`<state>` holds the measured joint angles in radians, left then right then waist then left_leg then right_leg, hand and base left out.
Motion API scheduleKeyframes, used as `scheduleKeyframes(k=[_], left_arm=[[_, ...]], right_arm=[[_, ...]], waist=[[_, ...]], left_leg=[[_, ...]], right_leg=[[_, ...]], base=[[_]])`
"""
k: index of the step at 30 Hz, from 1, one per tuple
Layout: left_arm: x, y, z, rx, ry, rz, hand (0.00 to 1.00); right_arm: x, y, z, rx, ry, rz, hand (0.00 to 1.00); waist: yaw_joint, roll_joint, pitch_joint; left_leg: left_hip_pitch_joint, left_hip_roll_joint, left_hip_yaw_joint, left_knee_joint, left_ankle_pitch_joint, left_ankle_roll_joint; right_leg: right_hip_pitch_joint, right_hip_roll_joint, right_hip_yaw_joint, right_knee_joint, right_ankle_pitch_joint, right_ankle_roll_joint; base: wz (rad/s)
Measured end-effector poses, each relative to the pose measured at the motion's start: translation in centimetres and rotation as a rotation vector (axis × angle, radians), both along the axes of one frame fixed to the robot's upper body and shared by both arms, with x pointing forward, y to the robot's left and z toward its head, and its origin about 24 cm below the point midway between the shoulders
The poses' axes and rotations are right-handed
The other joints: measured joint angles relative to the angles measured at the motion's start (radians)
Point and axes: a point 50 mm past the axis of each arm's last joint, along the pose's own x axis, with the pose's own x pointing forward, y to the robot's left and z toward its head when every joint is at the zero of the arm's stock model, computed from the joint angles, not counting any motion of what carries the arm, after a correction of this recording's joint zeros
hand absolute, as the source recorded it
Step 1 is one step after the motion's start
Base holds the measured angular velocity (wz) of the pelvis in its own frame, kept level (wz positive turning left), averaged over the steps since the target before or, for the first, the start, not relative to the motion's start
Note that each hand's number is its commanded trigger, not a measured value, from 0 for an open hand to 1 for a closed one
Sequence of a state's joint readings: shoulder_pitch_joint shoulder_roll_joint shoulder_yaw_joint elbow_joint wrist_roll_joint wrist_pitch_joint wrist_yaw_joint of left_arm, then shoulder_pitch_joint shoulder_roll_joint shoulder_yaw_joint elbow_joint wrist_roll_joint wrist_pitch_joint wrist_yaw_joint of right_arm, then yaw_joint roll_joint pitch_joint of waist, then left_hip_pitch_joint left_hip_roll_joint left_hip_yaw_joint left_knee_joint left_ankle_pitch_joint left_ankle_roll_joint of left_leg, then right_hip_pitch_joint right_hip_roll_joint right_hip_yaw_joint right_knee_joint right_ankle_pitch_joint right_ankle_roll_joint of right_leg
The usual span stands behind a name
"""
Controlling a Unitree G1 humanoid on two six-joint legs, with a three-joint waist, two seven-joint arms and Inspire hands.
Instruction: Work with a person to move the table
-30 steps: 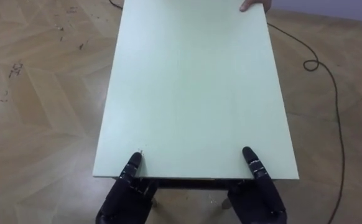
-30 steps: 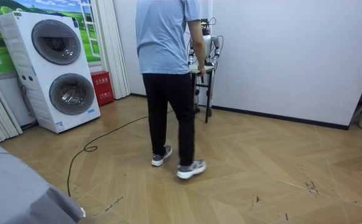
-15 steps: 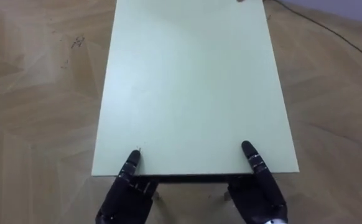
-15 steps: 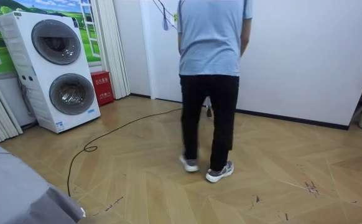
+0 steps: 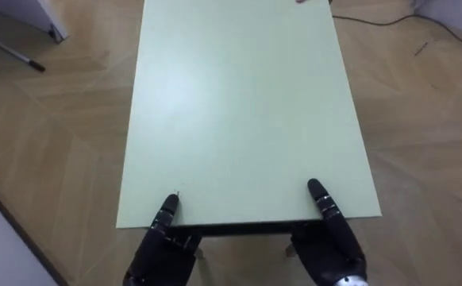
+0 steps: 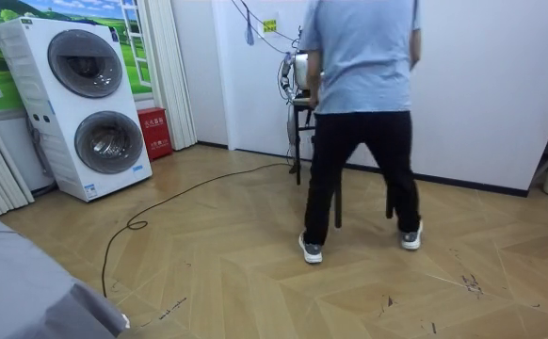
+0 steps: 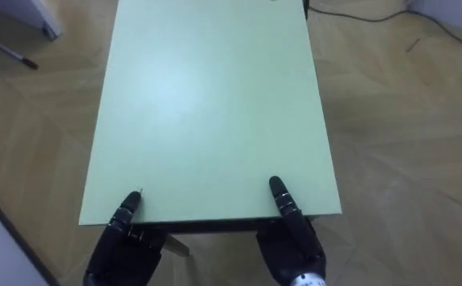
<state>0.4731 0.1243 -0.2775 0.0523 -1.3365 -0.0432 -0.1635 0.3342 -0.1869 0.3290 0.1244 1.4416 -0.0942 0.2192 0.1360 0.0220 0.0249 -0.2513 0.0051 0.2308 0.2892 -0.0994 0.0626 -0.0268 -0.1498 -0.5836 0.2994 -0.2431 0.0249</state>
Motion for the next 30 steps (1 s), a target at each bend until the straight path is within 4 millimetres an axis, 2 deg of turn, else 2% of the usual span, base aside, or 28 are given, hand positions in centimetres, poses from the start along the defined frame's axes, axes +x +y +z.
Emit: scheduleKeyframes(k=[4, 6, 7, 8, 9, 10, 11, 12, 13, 14, 15, 16, 17, 19, 22, 24, 27, 30], left_arm=[[-0.3, 0.0, -0.1, -0.004, 0.015, 0.005, 1.00], [-0.4, -0.1, -0.2, -0.005, 0.018, 0.005, 1.00], [-0.4, -0.1, -0.2, -0.005, 0.018, 0.005, 1.00], [-0.4, 0.0, -0.2, -0.003, 0.018, 0.004, 1.00], [-0.4, 0.1, -0.2, 0.001, 0.017, 0.005, 1.00], [-0.3, 0.1, -0.1, 0.003, 0.014, 0.005, 1.00], [-0.2, 0.1, -0.1, 0.005, 0.009, 0.010, 1.00], [-0.2, 0.0, -0.1, 0.006, 0.006, 0.012, 1.00], [-0.2, 0.1, -0.1, 0.008, 0.007, 0.010, 1.00], [-0.2, 0.1, -0.1, 0.013, 0.007, 0.006, 1.00], [-0.3, 0.3, -0.1, 0.021, 0.010, -0.002, 1.00], [-0.3, 0.3, -0.2, 0.023, 0.013, -0.006, 1.00], [-0.5, 0.3, -0.3, 0.027, 0.019, -0.005, 1.00], [-0.5, 0.4, -0.3, 0.031, 0.020, -0.007, 1.00], [-0.5, 0.5, -0.3, 0.034, 0.019, 0.001, 1.00], [-0.6, 0.6, -0.3, 0.038, 0.017, 0.010, 1.00], [-0.6, 0.6, -0.3, 0.039, 0.016, 0.012, 1.00], [-0.5, 0.5, -0.2, 0.028, 0.014, 0.020, 1.00]], right_arm=[[0.1, 0.0, 0.0, -0.013, 0.002, 0.007, 1.00], [0.2, 0.1, 0.0, -0.015, 0.003, 0.009, 1.00], [0.2, 0.1, 0.0, -0.015, 0.003, 0.009, 1.00], [0.1, 0.0, 0.0, -0.021, 0.003, 0.011, 1.00], [0.1, 0.2, 0.0, -0.020, 0.003, 0.009, 1.00], [0.1, 0.3, 0.0, -0.015, 0.004, 0.005, 1.00], [0.1, 0.4, 0.0, -0.011, 0.004, 0.003, 1.00], [0.0, 0.4, 0.0, -0.006, 0.006, 0.001, 1.00], [-0.1, 0.4, -0.1, -0.004, 0.011, -0.001, 1.00], [-0.3, 0.4, -0.2, 0.005, 0.020, -0.005, 1.00], [-0.7, 0.5, -0.4, 0.011, 0.032, -0.011, 1.00], [-0.9, 0.5, -0.5, 0.013, 0.038, -0.014, 1.00], [-1.0, 0.5, -0.6, 0.014, 0.042, -0.014, 1.00], [-1.0, 0.5, -0.6, 0.020, 0.047, -0.013, 1.00], [-1.0, 0.7, -0.6, 0.025, 0.052, -0.009, 1.00], [-1.0, 0.9, -0.6, 0.027, 0.054, -0.005, 1.00], [-0.9, 0.9, -0.6, 0.027, 0.051, -0.004, 1.00], [-0.5, 0.9, -0.4, 0.020, 0.043, 0.000, 1.00]], waist=[[0.012, 0.006, 0.0035], [0.024, 0.008, 0.0049], [0.025, 0.009, 0.0054], [0.022, 0.013, 0.0083], [-0.003, 0.017, 0.0100], [-0.015, 0.017, 0.0102], [-0.030, 0.018, 0.0107], [-0.031, 0.019, 0.0113], [-0.034, 0.019, 0.0112], [-0.050, 0.015, 0.0105], [-0.074, 0.010, 0.0084], [-0.081, 0.009, 0.0047], [-0.065, 0.008, 0.0039], [-0.049, 0.006, 0.0045], [-0.034, -0.004, 0.0036], [-0.018, -0.018, 0.0041], [-0.017, -0.037, 0.0069], [0.000, -0.040, 0.0077]], left_leg=[[-0.004, -0.004, -0.021, 0.018, -0.008, 0.013], [-0.008, -0.020, -0.044, 0.028, -0.017, 0.024], [-0.008, -0.024, -0.048, 0.031, -0.020, 0.026], [-0.011, -0.036, -0.081, 0.040, -0.025, 0.033], [-0.019, -0.051, -0.124, 0.056, -0.030, 0.036], [-0.021, -0.059, -0.145, 0.058, -0.028, 0.040], [-0.023, -0.079, -0.201, 0.057, -0.026, 0.054], [-0.022, -0.102, -0.261, 0.055, -0.018, 0.057], [-0.020, -0.107, -0.279, 0.056, -0.015, 0.058], [-0.017, -0.125, -0.315, 0.059, -0.009, 0.055], [-0.016, -0.146, -0.348, 0.067, -0.001, 0.047], [-0.014, -0.153, -0.357, 0.068, 0.000, 0.045], [-0.007, -0.151, -0.359, 0.057, 0.001, 0.043], [0.006, -0.153, -0.374, 0.041, 0.005, 0.040], [0.019, -0.160, -0.405, 0.029, 0.008, 0.045], [0.029, -0.159, -0.415, 0.022, 0.009, 0.045], [0.031, -0.164, -0.431, 0.023, 0.009, 0.046], [0.026, -0.174, -0.456, 0.025, 0.008, 0.046]], right_leg=[[0.010, -0.011, -0.008, 0.017, -0.005, 0.008], [0.007, -0.030, -0.002, 0.055, -0.016, 0.026], [0.005, -0.036, 0.005, 0.070, -0.018, 0.029], [0.004, -0.043, 0.021, 0.100, -0.022, 0.031], [-0.010, -0.044, 0.063, 0.140, -0.025, 0.027], [-0.020, -0.043, 0.106, 0.162, -0.030, 0.020], [-0.054, -0.023, 0.217, 0.184, -0.055, 0.012], [-0.100, 0.011, 0.314, 0.175, -0.065, 0.004], [-0.116, 0.027, 0.355, 0.160, -0.065, 0.004], [-0.142, 0.049, 0.406, 0.110, -0.054, 0.001], [-0.151, 0.063, 0.433, 0.095, 0.006, 0.005], [-0.146, 0.064, 0.438, 0.094, 0.005, 0.007], [-0.137, 0.066, 0.427, 0.079, 0.007, 0.009], [-0.109, 0.067, 0.413, 0.057, 0.018, 0.001], [-0.072, 0.067, 0.389, 0.017, 0.022, 0.000], [-0.038, 0.075, 0.375, -0.021, 0.035, -0.001], [-0.008, 0.086, 0.385, -0.056, 0.038, -0.003], [0.000, 0.086, 0.373, -0.065, 0.038, -0.003]], base=[[0.24], [0.25], [0.41], [0.67], [0.81], [1.01], [0.81], [0.74], [0.81], [1.18], [1.25], [0.81], [0.31], [0.21], [0.29], [0.21], [0.45], [0.31]])
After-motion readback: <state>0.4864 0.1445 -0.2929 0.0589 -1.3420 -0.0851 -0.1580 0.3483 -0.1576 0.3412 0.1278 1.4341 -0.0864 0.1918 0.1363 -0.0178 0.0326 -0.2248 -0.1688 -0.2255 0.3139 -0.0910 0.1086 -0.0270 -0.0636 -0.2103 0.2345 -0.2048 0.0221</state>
